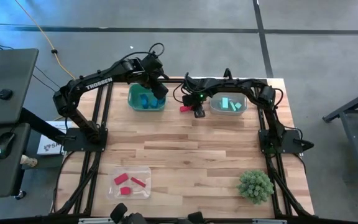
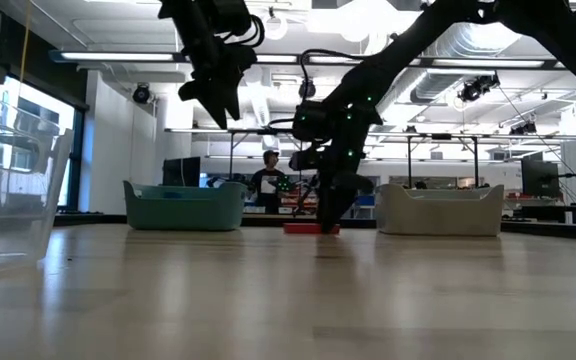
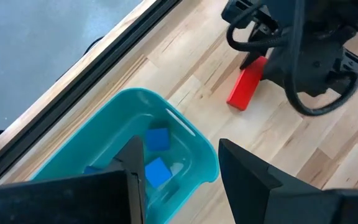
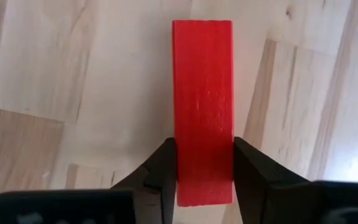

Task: Sort & place blocks by color
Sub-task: Put the red block into the transparent bin

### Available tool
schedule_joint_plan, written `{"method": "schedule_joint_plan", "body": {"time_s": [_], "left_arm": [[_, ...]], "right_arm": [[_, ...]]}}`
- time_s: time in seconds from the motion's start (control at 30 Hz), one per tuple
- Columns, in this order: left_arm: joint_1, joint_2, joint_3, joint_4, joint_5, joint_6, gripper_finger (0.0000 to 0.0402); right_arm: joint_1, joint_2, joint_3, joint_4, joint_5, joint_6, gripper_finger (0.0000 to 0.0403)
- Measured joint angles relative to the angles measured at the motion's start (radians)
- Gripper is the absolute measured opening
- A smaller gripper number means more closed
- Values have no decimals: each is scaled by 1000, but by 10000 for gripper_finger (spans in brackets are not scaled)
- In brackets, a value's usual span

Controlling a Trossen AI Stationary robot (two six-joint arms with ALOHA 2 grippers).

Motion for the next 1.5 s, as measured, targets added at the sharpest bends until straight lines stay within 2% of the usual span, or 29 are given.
{"method": "schedule_joint_plan", "body": {"time_s": [0.1,0.27,0.53,0.73,0.97,1.23,1.5], "left_arm": [[2,0,0,-4,20,-1,120],[28,0,0,-8,139,0,120],[85,0,0,-5,261,-35,120],[97,0,0,10,361,-169,120],[98,0,0,21,371,-211,120],[90,0,0,23,523,-254,120],[63,1,0,61,531,-284,120]], "right_arm": [[17,-14,-2,-7,42,15,96],[37,-67,-8,-52,60,68,96],[70,-184,-6,-82,101,199,96],[124,-264,-6,-58,203,217,96],[187,-315,4,15,287,217,96],[224,-318,95,59,327,214,96],[223,-319,138,62,327,214,96]]}}
